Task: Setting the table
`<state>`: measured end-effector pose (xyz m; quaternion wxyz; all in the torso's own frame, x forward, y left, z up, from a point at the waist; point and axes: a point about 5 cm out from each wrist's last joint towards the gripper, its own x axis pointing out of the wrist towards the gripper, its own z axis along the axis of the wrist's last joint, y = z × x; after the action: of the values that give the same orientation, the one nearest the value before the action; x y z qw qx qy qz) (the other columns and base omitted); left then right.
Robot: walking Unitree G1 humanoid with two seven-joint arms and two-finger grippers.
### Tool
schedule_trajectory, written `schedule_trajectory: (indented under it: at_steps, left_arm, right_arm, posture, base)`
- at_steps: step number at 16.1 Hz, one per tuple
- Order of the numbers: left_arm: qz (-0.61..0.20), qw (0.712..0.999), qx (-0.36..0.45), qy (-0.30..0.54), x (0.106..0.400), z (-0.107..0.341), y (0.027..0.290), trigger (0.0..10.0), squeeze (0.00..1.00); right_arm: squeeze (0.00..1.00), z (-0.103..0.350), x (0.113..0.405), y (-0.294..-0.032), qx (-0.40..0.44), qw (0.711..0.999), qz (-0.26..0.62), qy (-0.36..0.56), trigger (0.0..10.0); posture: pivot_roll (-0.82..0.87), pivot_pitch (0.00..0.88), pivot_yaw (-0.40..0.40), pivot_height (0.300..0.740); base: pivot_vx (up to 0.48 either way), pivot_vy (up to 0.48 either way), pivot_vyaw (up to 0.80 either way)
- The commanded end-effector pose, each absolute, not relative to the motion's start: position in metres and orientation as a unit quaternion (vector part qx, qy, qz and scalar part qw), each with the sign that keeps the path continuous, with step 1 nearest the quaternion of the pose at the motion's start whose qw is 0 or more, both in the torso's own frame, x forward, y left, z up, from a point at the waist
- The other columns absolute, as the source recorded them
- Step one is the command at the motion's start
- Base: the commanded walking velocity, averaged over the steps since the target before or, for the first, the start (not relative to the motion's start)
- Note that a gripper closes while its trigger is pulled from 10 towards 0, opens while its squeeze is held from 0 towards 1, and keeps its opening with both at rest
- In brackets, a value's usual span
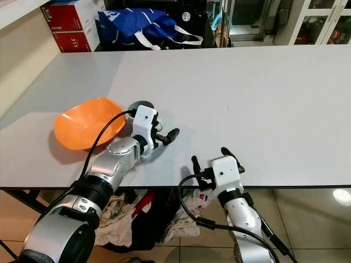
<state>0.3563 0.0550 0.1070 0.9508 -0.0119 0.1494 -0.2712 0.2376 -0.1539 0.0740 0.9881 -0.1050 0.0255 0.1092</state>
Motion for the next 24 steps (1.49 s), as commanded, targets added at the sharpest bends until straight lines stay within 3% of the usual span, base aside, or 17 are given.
schedule_trajectory:
  at_steps: [1, 15, 16, 24]
  left_arm:
    - [-0.267, 0.953, -0.010, 0.144, 0.358, 0.112, 0.058, 10.0, 1.00]
    - [-0.279, 0.953, -0.006, 0.121, 0.353, 0.127, 0.052, 10.0, 1.00]
    - [-0.281, 0.953, -0.006, 0.116, 0.351, 0.131, 0.051, 10.0, 0.00]
    - [-0.275, 0.951, 0.005, 0.141, 0.336, 0.124, 0.057, 10.0, 0.00]
  right_arm:
    - [0.00, 0.074, 0.239, -0.152, -0.108, 0.987, 0.117, 0.028, 10.0]
    - [0.00, 0.074, 0.241, -0.151, -0.108, 0.987, 0.119, 0.027, 10.0]
    - [0.00, 0.074, 0.241, -0.151, -0.107, 0.987, 0.119, 0.028, 10.0]
    - [0.00, 0.072, 0.243, -0.149, -0.106, 0.986, 0.123, 0.029, 10.0]
  posture:
    - [-0.16, 0.000, 0.104, 0.736]
    - [-0.16, 0.000, 0.104, 0.736]
    - [-0.16, 0.000, 0.104, 0.736]
    - [-0.15, 0.000, 0.104, 0.736]
  base:
    - [0.000, 0.000, 0.00]
    - [0.000, 0.000, 0.00]
    - [0.000, 0.000, 0.00]
    - [0.000, 0.000, 0.00]
